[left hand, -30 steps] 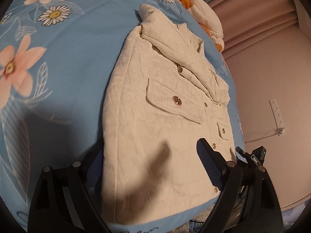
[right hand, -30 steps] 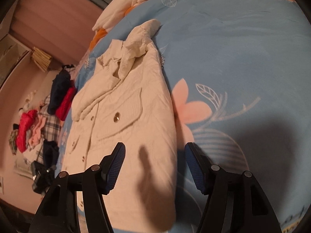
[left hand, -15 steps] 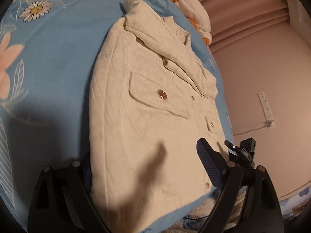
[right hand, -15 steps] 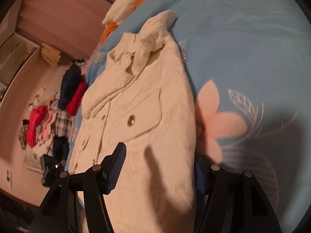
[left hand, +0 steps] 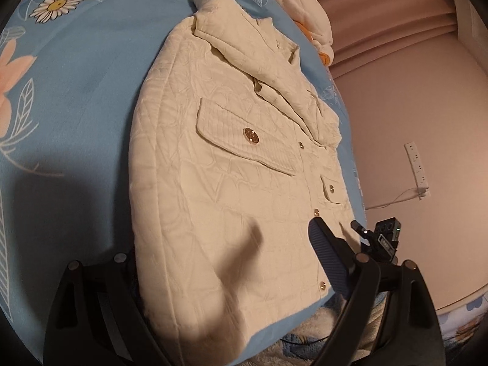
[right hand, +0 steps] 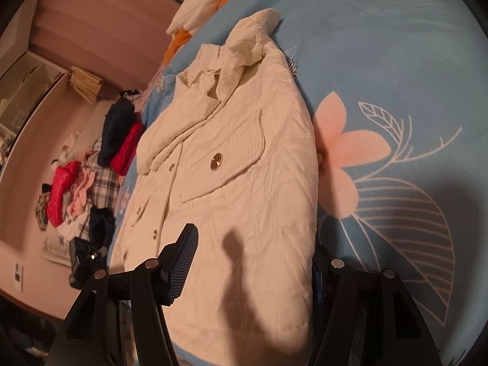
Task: Fold large clothes
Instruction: 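Grasp the jacket hem with the right gripper while the left gripper grasps beside it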
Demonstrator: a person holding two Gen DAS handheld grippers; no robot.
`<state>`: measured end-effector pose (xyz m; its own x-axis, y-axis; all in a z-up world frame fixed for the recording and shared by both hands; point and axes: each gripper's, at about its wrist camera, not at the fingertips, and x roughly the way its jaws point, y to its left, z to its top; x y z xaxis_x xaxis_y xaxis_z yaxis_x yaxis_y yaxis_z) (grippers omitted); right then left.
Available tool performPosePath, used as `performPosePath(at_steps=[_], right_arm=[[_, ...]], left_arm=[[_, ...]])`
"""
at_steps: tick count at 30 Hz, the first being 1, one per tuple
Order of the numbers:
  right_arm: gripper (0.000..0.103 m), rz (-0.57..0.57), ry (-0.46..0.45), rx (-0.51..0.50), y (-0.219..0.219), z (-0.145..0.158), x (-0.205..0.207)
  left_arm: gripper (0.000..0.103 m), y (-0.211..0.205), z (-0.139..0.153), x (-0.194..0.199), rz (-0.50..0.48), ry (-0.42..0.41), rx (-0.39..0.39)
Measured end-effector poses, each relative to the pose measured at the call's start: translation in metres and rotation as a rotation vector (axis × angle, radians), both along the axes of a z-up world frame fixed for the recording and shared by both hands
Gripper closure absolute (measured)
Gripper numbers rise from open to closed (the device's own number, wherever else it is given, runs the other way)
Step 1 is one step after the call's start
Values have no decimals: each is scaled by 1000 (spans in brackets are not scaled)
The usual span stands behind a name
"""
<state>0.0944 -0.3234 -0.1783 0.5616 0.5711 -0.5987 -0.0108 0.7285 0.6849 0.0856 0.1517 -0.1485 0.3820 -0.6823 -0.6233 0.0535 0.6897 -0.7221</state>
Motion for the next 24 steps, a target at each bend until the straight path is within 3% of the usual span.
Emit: performPosePath(at_steps=[2,4,7,8,9,12,18,24], right_arm=[[43,-6,-6,-29,4,1,1],[57,-17,-7,-54,6,1,1],[76,-61,0,-63,3,-3,-3],[79,-75,3,-60,1,-4,-4],[83,-88,2,-53,-1,-5,-6],[88,-99,-16,-84,2,1,-9],[93,-85,-159,-46,12,37,-15],[93,-64,-237,21,15,62,-14]], left_arm=[[22,-2,0,1,12,7,34],[34,0,-2,3,31,20,57],[59,8,-5,2,78,50,83],[72,11,-7,1,98,65,95],[77,14,-8,0,116,79,88],[85,21,-4,-2,148,86,59],[90,17,43,-5,131,-91,-75],[92,10,70,-6,114,-187,-137]])
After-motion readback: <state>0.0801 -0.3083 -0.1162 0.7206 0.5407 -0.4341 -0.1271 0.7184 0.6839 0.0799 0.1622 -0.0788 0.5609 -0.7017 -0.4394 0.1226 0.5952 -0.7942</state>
